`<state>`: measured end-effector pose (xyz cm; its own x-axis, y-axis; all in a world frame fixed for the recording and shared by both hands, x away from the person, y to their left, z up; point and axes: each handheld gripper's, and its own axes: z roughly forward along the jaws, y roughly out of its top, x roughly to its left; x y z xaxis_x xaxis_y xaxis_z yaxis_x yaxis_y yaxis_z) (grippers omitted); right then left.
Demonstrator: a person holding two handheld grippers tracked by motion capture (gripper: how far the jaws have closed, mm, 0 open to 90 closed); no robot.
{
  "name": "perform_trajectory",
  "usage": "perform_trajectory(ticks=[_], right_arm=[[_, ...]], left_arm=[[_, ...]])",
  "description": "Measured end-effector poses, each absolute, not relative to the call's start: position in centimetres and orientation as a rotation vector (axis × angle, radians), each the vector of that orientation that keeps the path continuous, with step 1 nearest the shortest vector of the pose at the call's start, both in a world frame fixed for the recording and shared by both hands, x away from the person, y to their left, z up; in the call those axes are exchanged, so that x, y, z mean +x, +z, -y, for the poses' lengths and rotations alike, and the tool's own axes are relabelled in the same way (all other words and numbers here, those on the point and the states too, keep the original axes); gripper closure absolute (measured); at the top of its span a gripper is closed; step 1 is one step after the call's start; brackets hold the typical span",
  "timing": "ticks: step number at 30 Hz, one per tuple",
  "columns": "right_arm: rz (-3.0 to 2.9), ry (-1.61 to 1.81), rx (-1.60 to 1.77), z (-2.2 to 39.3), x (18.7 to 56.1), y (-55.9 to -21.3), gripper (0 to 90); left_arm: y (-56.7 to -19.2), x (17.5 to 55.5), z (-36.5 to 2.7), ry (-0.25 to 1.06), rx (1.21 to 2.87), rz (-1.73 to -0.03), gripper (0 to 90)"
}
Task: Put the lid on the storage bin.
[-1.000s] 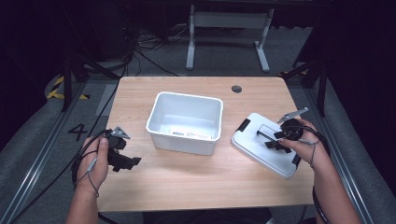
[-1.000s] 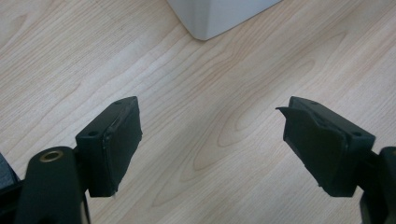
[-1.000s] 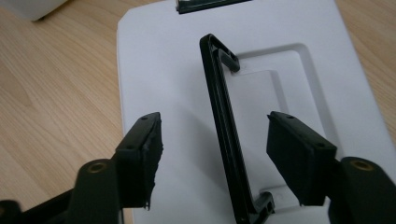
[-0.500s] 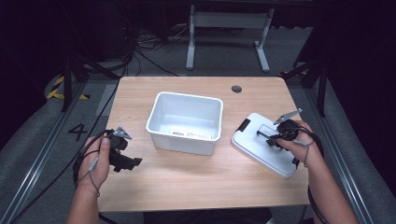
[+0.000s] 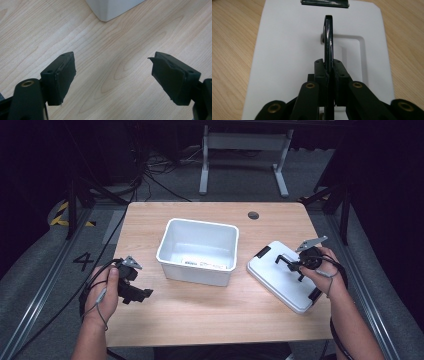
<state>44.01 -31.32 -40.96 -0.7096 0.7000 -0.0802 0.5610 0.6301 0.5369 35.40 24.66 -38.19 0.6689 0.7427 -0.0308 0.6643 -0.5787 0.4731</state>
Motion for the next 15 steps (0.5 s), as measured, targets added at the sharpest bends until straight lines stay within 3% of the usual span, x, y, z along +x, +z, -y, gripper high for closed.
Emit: perform_trajectory(ticks=[15], right_arm=[[-2.523, 0.847, 0.971, 31.7, 42.3, -37.3, 85.3]], left_arm=[[-38.0, 35.2, -24.8, 0.232, 2.418, -1.101, 19.9]])
